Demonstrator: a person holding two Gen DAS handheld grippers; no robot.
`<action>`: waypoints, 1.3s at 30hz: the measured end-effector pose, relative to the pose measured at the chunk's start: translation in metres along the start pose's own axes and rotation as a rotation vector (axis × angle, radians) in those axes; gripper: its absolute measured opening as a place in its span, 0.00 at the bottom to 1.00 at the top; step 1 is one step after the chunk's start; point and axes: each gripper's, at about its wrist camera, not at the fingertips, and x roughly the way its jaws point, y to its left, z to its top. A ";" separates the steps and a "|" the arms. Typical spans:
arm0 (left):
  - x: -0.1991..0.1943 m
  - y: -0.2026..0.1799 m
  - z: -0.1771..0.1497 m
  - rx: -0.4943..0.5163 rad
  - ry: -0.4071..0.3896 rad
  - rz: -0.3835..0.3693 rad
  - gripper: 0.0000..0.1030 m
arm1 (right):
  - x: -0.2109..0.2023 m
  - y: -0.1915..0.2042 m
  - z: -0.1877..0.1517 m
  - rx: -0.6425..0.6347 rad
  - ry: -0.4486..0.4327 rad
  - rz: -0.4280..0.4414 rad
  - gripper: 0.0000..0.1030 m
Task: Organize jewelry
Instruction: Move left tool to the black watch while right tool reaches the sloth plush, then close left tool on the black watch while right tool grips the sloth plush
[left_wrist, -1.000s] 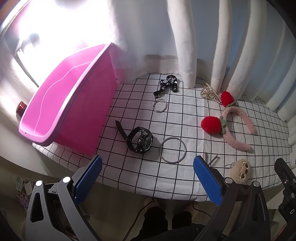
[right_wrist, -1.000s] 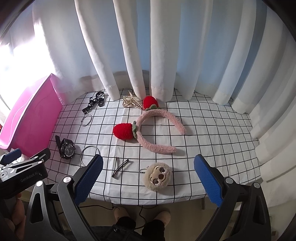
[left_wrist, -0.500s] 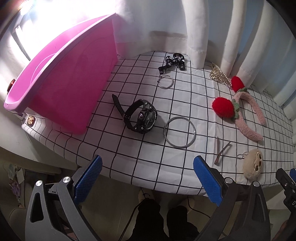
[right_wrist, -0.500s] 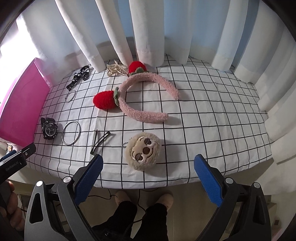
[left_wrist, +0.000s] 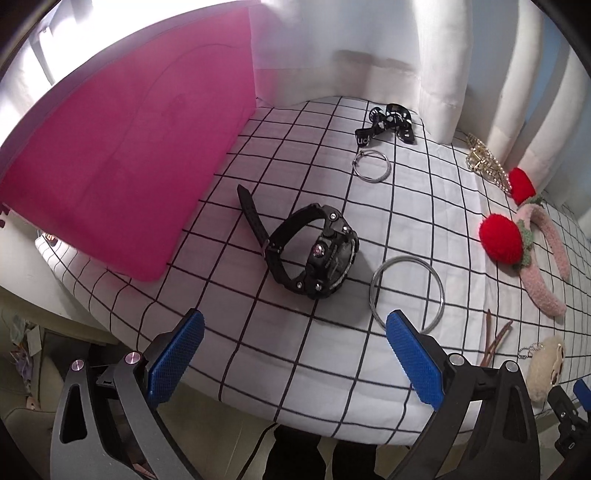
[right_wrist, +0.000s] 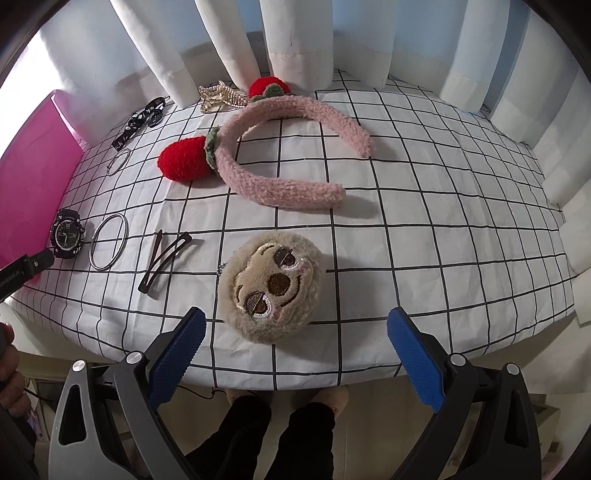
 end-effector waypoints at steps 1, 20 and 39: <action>0.005 0.001 0.003 0.000 0.000 0.000 0.94 | 0.003 0.000 0.000 0.003 0.002 -0.007 0.91; 0.061 -0.001 0.025 0.038 0.023 0.003 0.94 | 0.035 0.007 0.003 0.006 0.028 -0.043 0.91; 0.087 0.002 0.035 -0.013 -0.011 -0.055 0.95 | 0.055 0.008 0.015 -0.002 0.013 -0.064 0.92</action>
